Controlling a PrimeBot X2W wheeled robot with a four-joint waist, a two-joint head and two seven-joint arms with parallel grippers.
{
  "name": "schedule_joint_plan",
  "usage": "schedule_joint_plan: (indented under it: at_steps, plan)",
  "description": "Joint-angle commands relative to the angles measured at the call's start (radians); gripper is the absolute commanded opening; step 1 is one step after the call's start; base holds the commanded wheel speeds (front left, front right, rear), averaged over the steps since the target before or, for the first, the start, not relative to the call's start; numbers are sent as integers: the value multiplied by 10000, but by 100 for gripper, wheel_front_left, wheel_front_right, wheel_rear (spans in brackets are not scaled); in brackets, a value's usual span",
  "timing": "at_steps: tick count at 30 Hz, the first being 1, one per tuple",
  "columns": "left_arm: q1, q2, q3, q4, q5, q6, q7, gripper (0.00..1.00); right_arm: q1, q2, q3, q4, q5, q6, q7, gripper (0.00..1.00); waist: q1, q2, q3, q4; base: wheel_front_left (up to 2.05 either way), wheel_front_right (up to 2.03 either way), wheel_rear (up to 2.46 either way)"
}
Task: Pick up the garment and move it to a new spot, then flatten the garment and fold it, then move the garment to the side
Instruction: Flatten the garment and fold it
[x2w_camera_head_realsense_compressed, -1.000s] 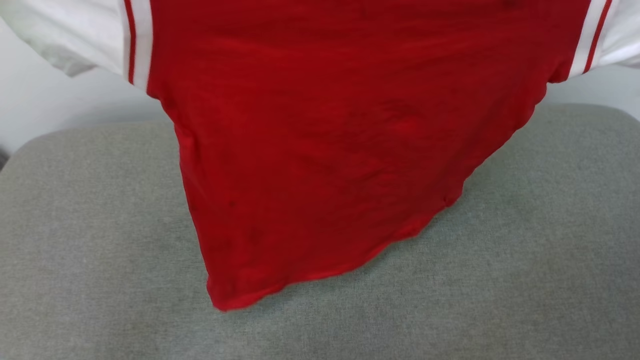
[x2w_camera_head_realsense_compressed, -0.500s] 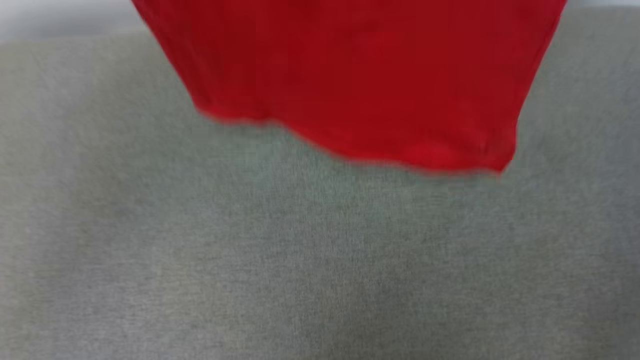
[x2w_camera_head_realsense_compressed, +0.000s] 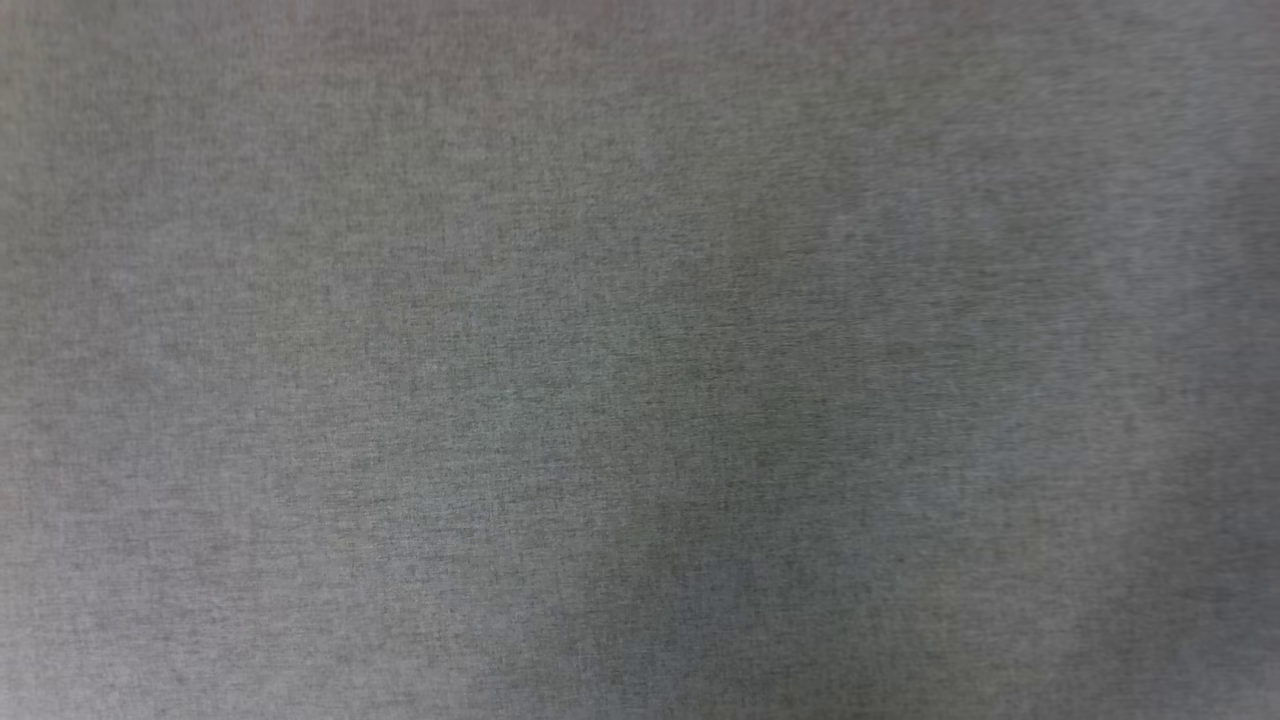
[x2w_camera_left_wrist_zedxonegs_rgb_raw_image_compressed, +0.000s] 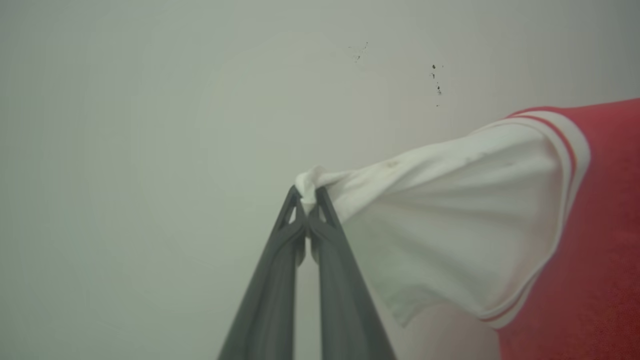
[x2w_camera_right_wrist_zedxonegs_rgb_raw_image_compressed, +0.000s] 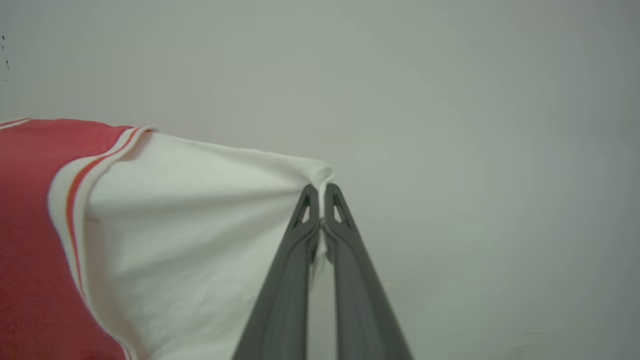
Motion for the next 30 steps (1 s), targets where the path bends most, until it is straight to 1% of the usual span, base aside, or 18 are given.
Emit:
schedule_joint_plan:
  at_steps: [1, 3, 6, 12, 14, 17, 22, 25, 30]
  plan:
    - [-147, -132, -48, 351, 60, -42, -251, 0, -194, 89, -28, 287, -27, -13, -155, 0, -3, 0, 262, 166, 0, 0, 0]
    - [-218, -247, -128, 740, 114, -128, -605, 0, -184, 273, 63, 670, 38, -12, -321, 0, -3, 0, 386, 209, 0, 0, 0]
    - [-96, -362, -157, 1018, 37, -193, -862, 0, 29, 423, 238, 906, 233, -10, -429, 0, -3, 0, 524, 253, 0, 0, 0]
    - [1109, -707, -406, 1624, -204, -312, -1386, 0, 1115, 474, 678, 1335, 617, -10, -895, 0, -3, 0, 647, 455, 0, 0, 0]
    - [1751, -874, -477, 1773, -382, -340, -1589, 0, 1713, 378, 1174, 1347, 876, -10, -862, 0, -3, 0, 557, 527, 0, 0, 0]
    - [2922, -1037, -611, 1914, -586, -384, -1901, 0, 2859, -100, 1758, 1150, 1344, -15, -895, 0, -3, 0, 255, 644, 0, 0, 0]
    - [5337, -1230, -940, 1902, -838, -319, -2298, 0, 5011, -571, 2128, 704, 2290, -9, -953, 0, -3, 0, -579, 803, 0, 0, 0]
    - [6910, -1534, -1186, 1775, -1063, -177, -2491, 0, 6477, -1115, 2588, 260, 2689, -10, -983, 0, -3, 0, -1262, 922, 0, 0, 0]
    - [9366, -1718, -1387, 1284, -1402, 252, -2664, 0, 8881, -1726, 2899, -619, 3617, -10, -936, 0, -3, 0, -2379, 984, 0, 0, 0]
